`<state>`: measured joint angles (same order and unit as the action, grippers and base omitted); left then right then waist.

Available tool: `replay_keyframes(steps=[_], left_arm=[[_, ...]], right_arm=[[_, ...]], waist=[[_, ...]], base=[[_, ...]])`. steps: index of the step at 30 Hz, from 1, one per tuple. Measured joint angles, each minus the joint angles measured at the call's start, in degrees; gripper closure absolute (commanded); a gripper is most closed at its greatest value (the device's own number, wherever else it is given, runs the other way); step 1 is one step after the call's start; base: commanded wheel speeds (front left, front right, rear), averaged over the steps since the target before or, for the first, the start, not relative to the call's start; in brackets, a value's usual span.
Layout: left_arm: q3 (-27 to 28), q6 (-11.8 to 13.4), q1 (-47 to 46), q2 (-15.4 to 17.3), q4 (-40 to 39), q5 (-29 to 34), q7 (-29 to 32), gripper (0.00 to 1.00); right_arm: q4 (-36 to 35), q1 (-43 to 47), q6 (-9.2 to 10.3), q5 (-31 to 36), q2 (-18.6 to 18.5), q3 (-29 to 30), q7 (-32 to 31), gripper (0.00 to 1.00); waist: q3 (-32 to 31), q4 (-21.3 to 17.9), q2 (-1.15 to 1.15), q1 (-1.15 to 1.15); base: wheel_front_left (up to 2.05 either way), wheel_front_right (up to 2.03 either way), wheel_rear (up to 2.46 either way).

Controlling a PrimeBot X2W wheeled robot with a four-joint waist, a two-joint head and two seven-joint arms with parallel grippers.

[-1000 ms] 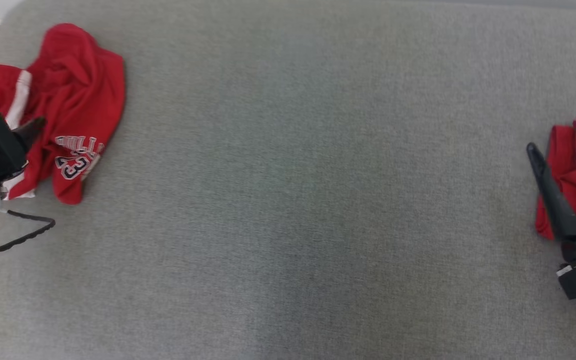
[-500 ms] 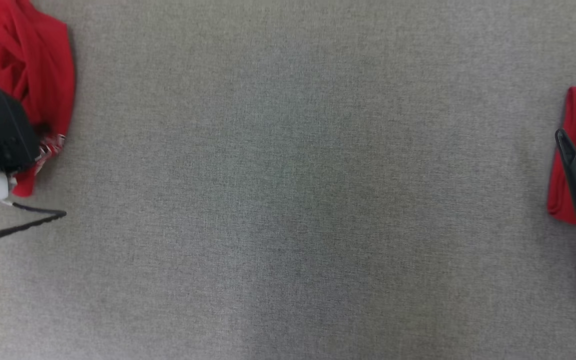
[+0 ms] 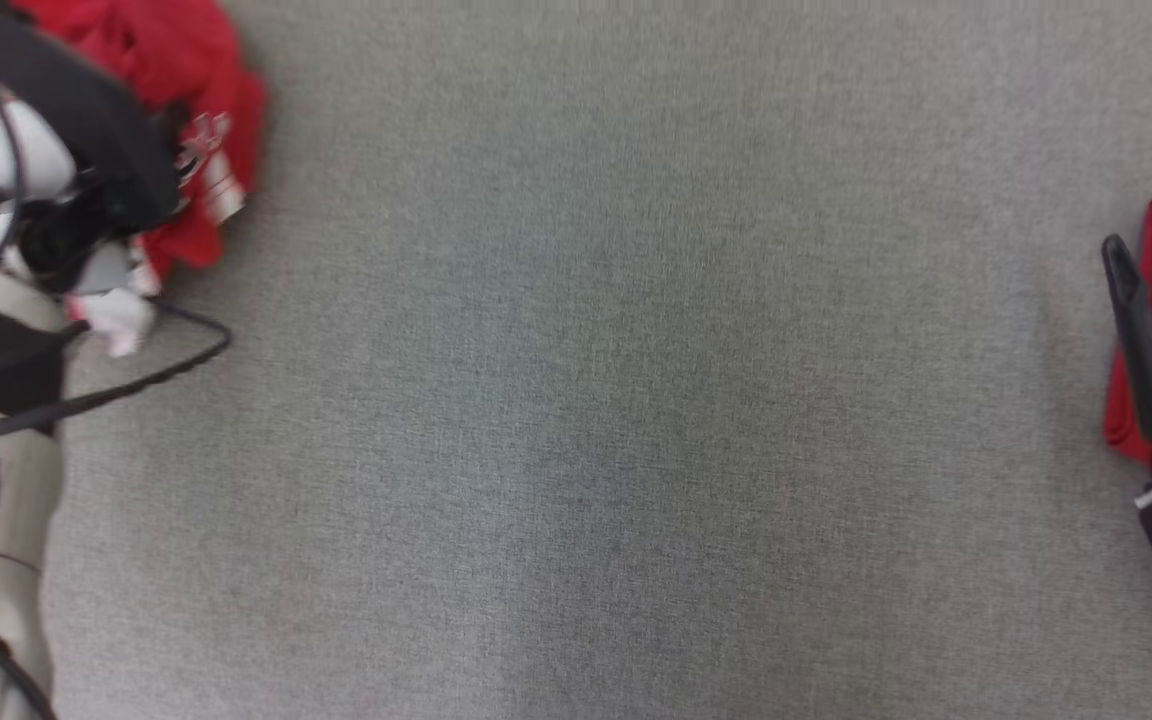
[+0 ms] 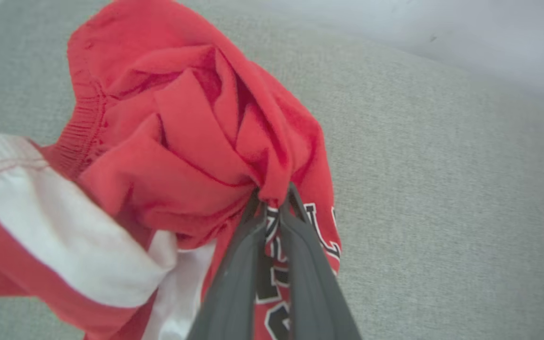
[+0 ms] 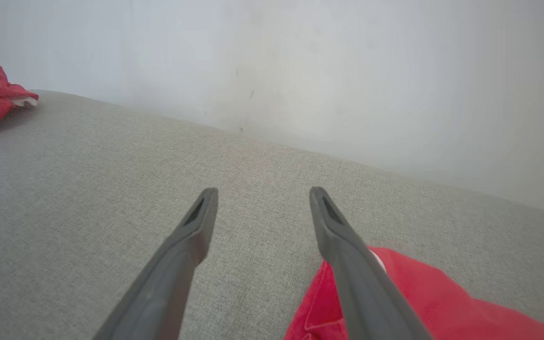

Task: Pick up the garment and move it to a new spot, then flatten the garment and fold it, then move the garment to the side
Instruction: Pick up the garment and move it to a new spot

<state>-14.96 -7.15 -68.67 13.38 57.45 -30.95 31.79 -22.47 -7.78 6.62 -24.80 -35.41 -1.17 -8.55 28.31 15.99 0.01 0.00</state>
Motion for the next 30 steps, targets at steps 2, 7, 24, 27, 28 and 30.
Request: replay_keyframes(steps=[2,7,24,27,28,30], left_arm=[[-1.93,0.0,0.21,-0.75,-2.03,-1.67,-1.18,1.0],[-7.64,0.0,3.36,-1.51,-8.42,-6.23,-2.98,1.0],[-22.49,0.0,16.6,-1.03,-27.64,-20.3,-3.96,1.0],[-24.57,0.0,17.4,-1.67,-29.73,-21.11,-4.76,1.0],[-25.19,0.0,17.8,-2.12,-30.41,-21.32,-5.21,1.0],[-26.76,0.0,19.02,-3.12,-32.1,-22.52,-5.5,1.0]], right_arm=[[1.61,-1.09,0.0,-0.49,1.31,-0.8,0.83,0.0],[5.83,-2.49,0.0,-2.18,4.38,-2.42,3.09,0.0],[13.94,-3.85,-0.66,-3.44,11.37,-6.99,8.65,0.0],[15.44,-4.35,-0.92,-3.45,12.17,-7.13,9.68,0.0],[15.97,-4.36,-0.96,-3.49,12.32,-7.11,10.07,0.0],[17.08,-4.19,-1.09,-3.72,12.49,-7.12,10.62,0.0]], waist=[[-1.11,-0.1,0.0,0.0],[-4.3,-0.85,-0.01,-0.01],[-11.66,-9.21,-0.01,-0.01],[-12.52,-10.97,-0.01,-0.01],[-12.83,-11.53,-0.02,-0.01],[-13.56,-12.54,-0.01,-0.01]], base=[[0.0,0.0,0.0],[0.0,0.0,0.0],[0.0,0.0,0.0],[0.0,0.0,0.0],[0.0,0.0,0.0],[0.0,0.0,0.0]])
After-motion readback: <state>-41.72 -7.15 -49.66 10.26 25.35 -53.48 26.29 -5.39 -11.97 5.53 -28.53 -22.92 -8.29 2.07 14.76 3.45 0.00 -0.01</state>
